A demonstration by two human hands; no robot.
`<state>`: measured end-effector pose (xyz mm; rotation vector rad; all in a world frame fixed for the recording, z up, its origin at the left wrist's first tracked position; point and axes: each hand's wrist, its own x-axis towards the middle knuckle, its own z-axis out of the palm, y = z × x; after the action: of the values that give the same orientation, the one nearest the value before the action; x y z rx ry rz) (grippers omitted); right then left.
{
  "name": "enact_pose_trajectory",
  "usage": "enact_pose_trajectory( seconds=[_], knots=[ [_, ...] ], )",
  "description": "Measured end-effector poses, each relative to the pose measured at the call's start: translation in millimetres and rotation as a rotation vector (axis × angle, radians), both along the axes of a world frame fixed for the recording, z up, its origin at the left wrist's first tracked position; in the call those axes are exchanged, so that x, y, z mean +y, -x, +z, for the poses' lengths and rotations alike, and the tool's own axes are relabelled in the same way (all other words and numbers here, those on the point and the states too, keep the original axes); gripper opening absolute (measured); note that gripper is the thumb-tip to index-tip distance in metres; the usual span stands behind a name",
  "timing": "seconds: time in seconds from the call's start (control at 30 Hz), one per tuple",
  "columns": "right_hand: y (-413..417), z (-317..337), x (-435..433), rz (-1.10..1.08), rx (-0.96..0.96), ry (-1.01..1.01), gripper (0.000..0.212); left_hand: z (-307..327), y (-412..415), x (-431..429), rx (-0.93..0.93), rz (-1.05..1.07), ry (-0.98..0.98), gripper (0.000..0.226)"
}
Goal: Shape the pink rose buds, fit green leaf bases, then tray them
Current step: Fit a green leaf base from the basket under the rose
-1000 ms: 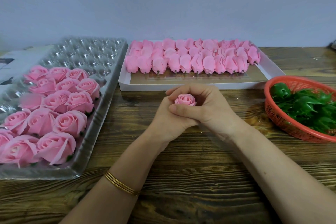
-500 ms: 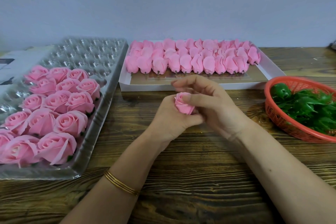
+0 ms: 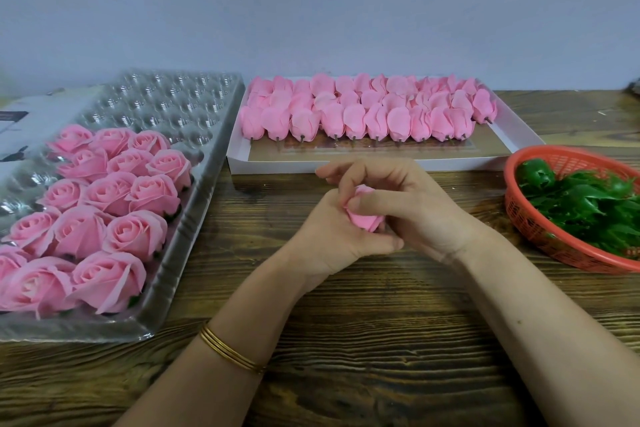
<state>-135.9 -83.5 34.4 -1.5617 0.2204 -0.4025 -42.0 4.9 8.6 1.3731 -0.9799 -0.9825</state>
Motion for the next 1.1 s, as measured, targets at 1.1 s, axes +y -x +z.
enact_pose_trajectory(
  seconds=[1.1],
  knots=[
    [-4.0,-6.6,-2.7,0.051,-0.070,-0.334,0.022,-4.9,-8.0,-3.1,0.215,-0.133,0.108,0.023]
  ],
)
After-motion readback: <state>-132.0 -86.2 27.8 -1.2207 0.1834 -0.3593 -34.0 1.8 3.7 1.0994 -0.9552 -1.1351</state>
